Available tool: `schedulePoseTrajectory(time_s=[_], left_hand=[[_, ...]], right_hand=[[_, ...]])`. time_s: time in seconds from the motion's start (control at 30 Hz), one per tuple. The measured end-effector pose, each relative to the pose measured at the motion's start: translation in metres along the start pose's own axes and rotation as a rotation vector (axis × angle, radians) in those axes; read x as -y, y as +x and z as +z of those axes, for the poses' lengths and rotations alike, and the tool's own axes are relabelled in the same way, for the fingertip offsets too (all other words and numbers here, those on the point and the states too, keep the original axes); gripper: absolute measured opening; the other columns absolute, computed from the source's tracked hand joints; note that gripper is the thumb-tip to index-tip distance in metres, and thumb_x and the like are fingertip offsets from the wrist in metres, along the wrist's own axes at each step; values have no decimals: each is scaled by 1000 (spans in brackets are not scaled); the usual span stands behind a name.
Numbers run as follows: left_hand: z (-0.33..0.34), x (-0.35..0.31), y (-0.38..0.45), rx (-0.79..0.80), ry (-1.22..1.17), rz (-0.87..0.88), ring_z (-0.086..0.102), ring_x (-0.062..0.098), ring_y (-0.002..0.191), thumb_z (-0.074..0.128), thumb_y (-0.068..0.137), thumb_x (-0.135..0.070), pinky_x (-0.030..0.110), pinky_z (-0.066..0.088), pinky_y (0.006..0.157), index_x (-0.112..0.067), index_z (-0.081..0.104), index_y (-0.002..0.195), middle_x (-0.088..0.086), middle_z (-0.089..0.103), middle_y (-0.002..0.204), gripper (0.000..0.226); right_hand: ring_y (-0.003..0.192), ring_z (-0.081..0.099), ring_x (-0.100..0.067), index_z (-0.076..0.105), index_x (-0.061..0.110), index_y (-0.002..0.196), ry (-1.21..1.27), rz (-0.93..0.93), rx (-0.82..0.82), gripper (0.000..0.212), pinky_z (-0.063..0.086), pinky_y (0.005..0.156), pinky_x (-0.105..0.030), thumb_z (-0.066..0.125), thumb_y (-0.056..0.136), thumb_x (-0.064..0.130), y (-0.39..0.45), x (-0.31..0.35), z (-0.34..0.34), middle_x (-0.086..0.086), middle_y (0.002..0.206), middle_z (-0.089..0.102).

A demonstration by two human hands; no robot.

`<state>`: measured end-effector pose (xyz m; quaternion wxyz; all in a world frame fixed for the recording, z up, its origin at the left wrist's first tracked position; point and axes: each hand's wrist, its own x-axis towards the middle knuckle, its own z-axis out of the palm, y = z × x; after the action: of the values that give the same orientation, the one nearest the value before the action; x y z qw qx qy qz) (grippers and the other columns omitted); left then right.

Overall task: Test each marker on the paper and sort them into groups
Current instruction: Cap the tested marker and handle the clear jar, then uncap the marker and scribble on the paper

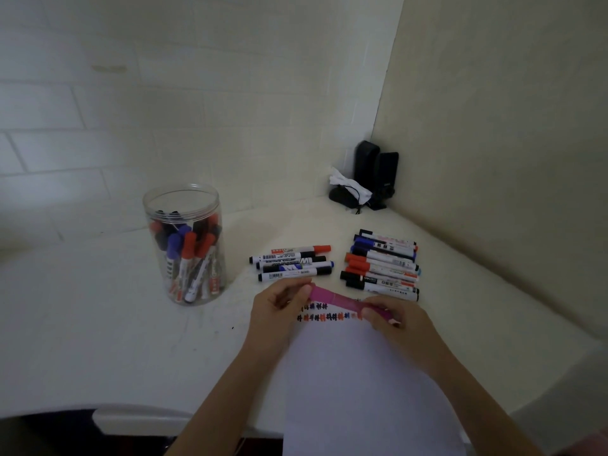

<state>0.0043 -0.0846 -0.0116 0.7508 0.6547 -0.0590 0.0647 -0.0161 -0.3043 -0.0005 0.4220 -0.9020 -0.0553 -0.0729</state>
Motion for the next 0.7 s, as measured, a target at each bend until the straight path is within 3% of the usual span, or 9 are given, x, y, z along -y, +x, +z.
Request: schedulePoseTrajectory(time_s=[0.13, 0.27, 0.47, 0.53, 0.63, 0.7], left_hand=[[1, -2, -1, 13, -25, 1, 67, 5, 84, 61, 91, -15, 12, 50, 73, -20, 70, 106, -5, 73, 89, 18], [0, -2, -1, 0, -61, -3, 68, 10, 91, 59, 92, -19, 15, 52, 74, -20, 68, 110, -2, 73, 97, 19], [-1, 4, 4, -46, 0, -44, 67, 11, 97, 55, 95, -28, 29, 53, 90, -20, 68, 108, -8, 71, 103, 21], [0, 4, 4, -49, 9, -49, 67, 11, 96, 54, 96, -27, 29, 53, 89, -20, 69, 107, -8, 71, 103, 20], [-1, 5, 6, -69, -13, -50, 68, 12, 95, 53, 96, -25, 25, 54, 84, -19, 69, 106, -7, 71, 101, 19], [0, 5, 7, -88, -29, -65, 68, 12, 93, 54, 96, -22, 21, 54, 80, -17, 69, 105, -5, 72, 100, 19]], right_hand=[[76, 62, 4, 67, 45, 91, 23, -7, -13, 19, 46, 69, -8, 65, 90, 26, -1, 0, -3, 27, 78, 67], [81, 63, 3, 67, 43, 93, 29, 0, -47, 17, 45, 70, -7, 66, 90, 26, -3, 0, -4, 21, 85, 68], [86, 55, -9, 71, 13, 112, -130, 23, -375, 24, 35, 69, 5, 67, 89, 21, 12, -15, -23, 6, 97, 61], [89, 55, -14, 69, 10, 113, -163, 72, -384, 25, 37, 74, -2, 66, 91, 21, 24, -23, -30, -1, 99, 62], [103, 58, -28, 71, 16, 111, -269, 122, -339, 23, 46, 92, -40, 65, 90, 26, 40, -38, -30, -11, 108, 63], [109, 55, -32, 72, 22, 110, -362, 142, -324, 23, 43, 94, -49, 66, 89, 31, 47, -42, -27, -10, 113, 61]])
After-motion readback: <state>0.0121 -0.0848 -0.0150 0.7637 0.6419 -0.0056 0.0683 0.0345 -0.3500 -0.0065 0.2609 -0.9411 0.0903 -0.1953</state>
